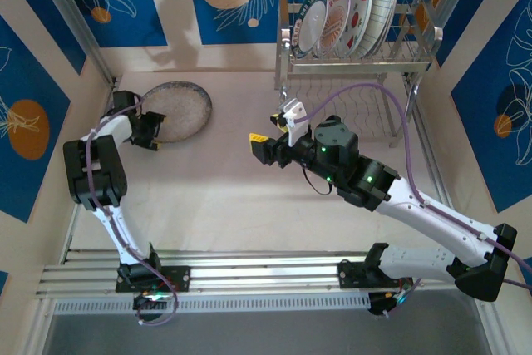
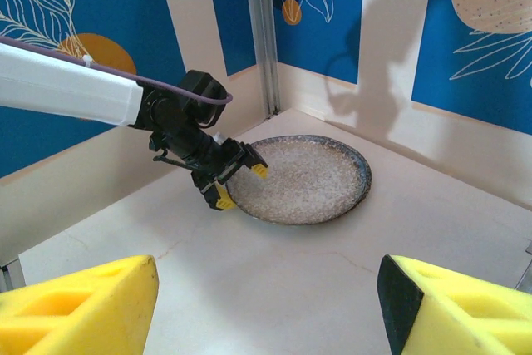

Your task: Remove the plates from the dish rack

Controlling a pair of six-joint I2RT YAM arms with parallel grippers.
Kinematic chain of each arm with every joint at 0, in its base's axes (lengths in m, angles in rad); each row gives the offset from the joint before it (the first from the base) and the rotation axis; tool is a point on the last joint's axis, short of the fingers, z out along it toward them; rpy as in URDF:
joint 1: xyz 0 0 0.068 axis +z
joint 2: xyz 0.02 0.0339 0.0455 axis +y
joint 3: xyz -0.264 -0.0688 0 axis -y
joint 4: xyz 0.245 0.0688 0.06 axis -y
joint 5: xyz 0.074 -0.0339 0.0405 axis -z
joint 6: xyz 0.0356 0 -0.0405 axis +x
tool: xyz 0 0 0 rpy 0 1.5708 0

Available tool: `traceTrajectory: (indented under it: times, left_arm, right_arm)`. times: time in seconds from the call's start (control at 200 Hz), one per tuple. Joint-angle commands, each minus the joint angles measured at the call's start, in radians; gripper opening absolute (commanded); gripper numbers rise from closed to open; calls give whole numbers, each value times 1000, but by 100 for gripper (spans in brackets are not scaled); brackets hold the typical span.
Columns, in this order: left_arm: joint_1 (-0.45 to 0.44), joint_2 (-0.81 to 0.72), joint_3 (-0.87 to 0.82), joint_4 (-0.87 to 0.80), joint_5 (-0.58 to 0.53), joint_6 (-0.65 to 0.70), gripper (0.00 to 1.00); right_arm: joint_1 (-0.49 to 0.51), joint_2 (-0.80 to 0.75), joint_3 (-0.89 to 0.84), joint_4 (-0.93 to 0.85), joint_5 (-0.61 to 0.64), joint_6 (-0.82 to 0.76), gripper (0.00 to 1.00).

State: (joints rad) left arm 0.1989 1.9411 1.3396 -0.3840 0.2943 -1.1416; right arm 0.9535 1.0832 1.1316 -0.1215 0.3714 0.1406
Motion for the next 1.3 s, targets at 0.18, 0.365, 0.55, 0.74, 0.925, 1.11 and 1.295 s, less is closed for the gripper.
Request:
traceTrajectory:
  times: [0.18, 0.365, 0.55, 0.74, 0.925, 1.11, 1.295]
  left_arm:
    - [-2, 39, 96, -72, -23, 20, 74]
    - [-9, 36, 144, -125, -29, 43, 83]
    - [-17, -29, 148, -159, -39, 53, 88]
    - [-68, -190, 124, -177, -96, 69, 89]
    - [-216, -332, 158, -145, -165, 97, 88]
    - [-429, -424, 218, -71, -173, 251, 87]
    - [-579, -519, 179, -35, -139, 338, 87]
  right_arm:
    - [-3, -16, 31, 0, 35, 17, 72]
    - [-4, -12, 42, -19, 64, 21, 72]
    - [-4, -26, 102, -74, 195, -10, 72]
    - [-91, -67, 260, -185, 370, -46, 72]
    - [-409, -62, 406, -359, 276, 55, 70]
    - [-777, -41, 413, -377, -20, 134, 70]
    - [-941, 15, 362, -244, -153, 121, 64]
